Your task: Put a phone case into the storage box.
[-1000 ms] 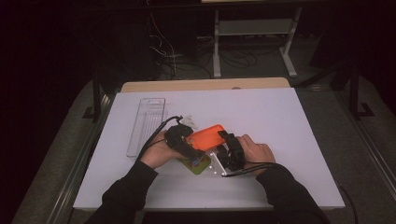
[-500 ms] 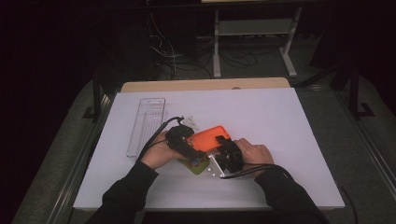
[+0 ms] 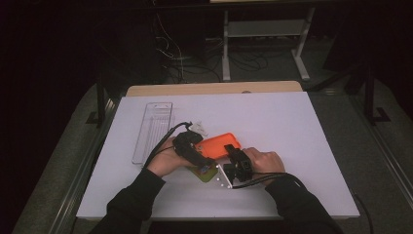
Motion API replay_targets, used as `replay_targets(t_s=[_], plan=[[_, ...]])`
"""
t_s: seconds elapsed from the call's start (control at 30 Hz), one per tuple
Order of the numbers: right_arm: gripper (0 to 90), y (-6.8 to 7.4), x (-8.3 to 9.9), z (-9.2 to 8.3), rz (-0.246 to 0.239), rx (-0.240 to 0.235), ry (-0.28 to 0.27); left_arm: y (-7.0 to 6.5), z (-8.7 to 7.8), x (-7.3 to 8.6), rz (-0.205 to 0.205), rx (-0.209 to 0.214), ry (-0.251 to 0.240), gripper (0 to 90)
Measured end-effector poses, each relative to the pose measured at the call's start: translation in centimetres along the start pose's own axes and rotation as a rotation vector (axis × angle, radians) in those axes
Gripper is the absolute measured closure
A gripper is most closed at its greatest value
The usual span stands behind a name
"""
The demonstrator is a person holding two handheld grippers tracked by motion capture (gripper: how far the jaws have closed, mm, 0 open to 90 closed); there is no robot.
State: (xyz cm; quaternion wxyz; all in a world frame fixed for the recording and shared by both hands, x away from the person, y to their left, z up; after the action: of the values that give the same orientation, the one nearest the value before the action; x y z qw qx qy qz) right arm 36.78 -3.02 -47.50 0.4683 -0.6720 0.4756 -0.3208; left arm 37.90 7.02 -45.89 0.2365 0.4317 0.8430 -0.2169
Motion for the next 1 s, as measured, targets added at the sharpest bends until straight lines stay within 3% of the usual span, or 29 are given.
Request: replay_targets(t_s=[0.17, 0.23, 0.27, 0.3, 0.33, 0.43, 0.47, 0.53, 0.57, 0.73, 0.8, 0.83, 0.87, 1.0], plan=[[78.5, -0.1, 0.1, 0.0, -0.006, 0.026, -0.002, 0.1, 0.0, 0.0, 0.013, -0.017, -0.003, 13.3], [78.5, 0.0, 0.2, 0.0, -0.004, 0.031, 0.002, 0.2, 0.1, 0.1, -0.006, -0.023, 0.002, 8.9], [78.5, -0.1, 0.2, 0.0, -0.010, 0.031, -0.003, 0.4, 0.0, 0.2, 0.006, -0.027, 0.011, 6.0], [78.5, -0.1, 0.3, 0.0, -0.011, 0.035, -0.006, 0.2, 0.1, 0.0, -0.027, -0.023, -0.016, 3.6], [78.5, -0.1, 0.4, 0.0, -0.007, 0.034, -0.002, 0.5, -0.1, 0.2, -0.004, -0.026, 0.004, 1.1], [78.4, -0.1, 1.0, -0.1, 0.007, 0.017, 0.016, 0.5, -0.5, 0.1, -0.012, -0.017, -0.014, 0.0], [78.4, -0.2, 1.3, 0.0, 0.014, 0.025, 0.018, 0.3, -0.5, 0.1, -0.034, -0.014, -0.027, 0.0], [78.4, -0.1, 1.9, 0.0, 0.024, 0.011, 0.030, 0.5, -0.8, 0.3, -0.006, -0.012, -0.005, 0.0], [78.4, -0.1, 2.3, 0.0, 0.007, -0.006, 0.035, 0.6, -0.9, 0.2, -0.005, -0.017, -0.012, 0.0], [78.4, 0.0, 3.7, -0.2, 0.066, -0.036, 0.059, 0.9, -1.2, 0.3, 0.004, -0.025, -0.017, 0.0], [78.3, -0.1, 4.1, -0.4, 0.112, -0.046, 0.063, 0.8, -1.1, 0.3, -0.009, -0.025, -0.023, 0.0], [78.3, 0.0, 4.3, -0.5, 0.120, -0.073, 0.060, 0.7, -1.0, 0.3, -0.028, -0.020, -0.031, 0.0], [78.3, -0.1, 4.5, -0.7, 0.143, -0.076, 0.062, 0.9, -1.2, 0.4, -0.003, -0.023, -0.014, 0.0], [78.3, -0.5, 5.0, -1.2, 0.171, -0.095, 0.057, 0.9, -1.0, 0.5, -0.019, -0.032, -0.029, 0.0]])
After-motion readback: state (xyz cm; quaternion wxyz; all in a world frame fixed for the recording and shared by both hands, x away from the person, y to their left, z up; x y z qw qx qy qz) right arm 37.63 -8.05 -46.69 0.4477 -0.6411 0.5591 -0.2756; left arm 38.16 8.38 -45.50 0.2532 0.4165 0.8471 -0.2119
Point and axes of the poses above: each handheld gripper's, and its own axes: z roughly forward along the jaws, x roughly out of its underside, y roughly to its left, the point moved 9 cm from there along z, roughly forward along the jaws, and after that the axes turned 8 degrees about -z, right-handed, at the moved point
